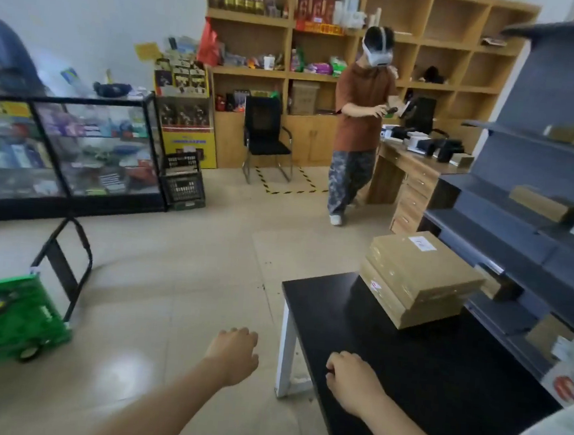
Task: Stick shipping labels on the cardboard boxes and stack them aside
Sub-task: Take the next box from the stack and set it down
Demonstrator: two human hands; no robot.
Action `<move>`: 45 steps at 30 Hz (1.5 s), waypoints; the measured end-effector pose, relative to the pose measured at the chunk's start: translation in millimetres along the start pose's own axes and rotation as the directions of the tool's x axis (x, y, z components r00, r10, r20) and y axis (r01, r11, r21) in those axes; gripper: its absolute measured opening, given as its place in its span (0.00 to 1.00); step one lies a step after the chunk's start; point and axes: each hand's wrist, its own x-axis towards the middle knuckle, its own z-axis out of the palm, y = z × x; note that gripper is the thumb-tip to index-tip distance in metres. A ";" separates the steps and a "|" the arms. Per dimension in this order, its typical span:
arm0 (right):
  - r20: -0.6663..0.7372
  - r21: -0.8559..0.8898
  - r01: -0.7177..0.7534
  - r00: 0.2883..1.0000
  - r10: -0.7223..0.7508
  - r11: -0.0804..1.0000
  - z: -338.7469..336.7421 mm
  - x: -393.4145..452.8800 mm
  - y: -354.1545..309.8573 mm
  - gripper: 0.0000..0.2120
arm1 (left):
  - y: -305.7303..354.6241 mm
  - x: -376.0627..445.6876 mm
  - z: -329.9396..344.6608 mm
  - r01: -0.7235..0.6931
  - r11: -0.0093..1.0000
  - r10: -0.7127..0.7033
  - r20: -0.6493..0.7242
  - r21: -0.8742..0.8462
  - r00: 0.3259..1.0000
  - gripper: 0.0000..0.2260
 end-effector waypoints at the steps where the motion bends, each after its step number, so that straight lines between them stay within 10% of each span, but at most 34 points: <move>1: 0.011 -0.014 0.024 1.000 -0.024 1.000 -1.2 13.6 -3.4 0.12 | -7.7 3.3 -1.5 0.030 0.999 -0.030 0.006 -0.018 1.000 0.18; 15: 0.131 -0.062 0.193 0.974 -0.184 0.979 -9.8 201.2 -67.2 0.13 | -121.5 78.5 -33.5 0.250 0.960 -0.245 0.057 -0.125 0.968 0.18; 24: 0.071 0.087 -0.001 0.997 -0.005 0.996 -29.5 313.6 -79.8 0.09 | -183.4 219.7 -75.7 0.073 0.996 -0.070 0.065 -0.041 0.995 0.18; 31: 0.016 0.108 -0.215 0.977 0.215 0.971 -34.2 334.0 -7.2 0.12 | -113.1 346.7 -94.6 -0.154 0.986 0.149 0.081 0.057 0.985 0.18; 37: -0.046 0.135 -0.498 0.860 0.508 0.856 -47.3 306.4 90.9 0.09 | 19.0 425.6 -109.3 -0.451 0.878 0.443 0.088 0.162 0.892 0.18; 45: -0.027 0.267 -0.809 0.536 0.844 0.523 -49.4 238.0 153.9 0.13 | 152.2 460.8 -112.2 -0.725 0.652 0.720 0.122 0.222 0.684 0.16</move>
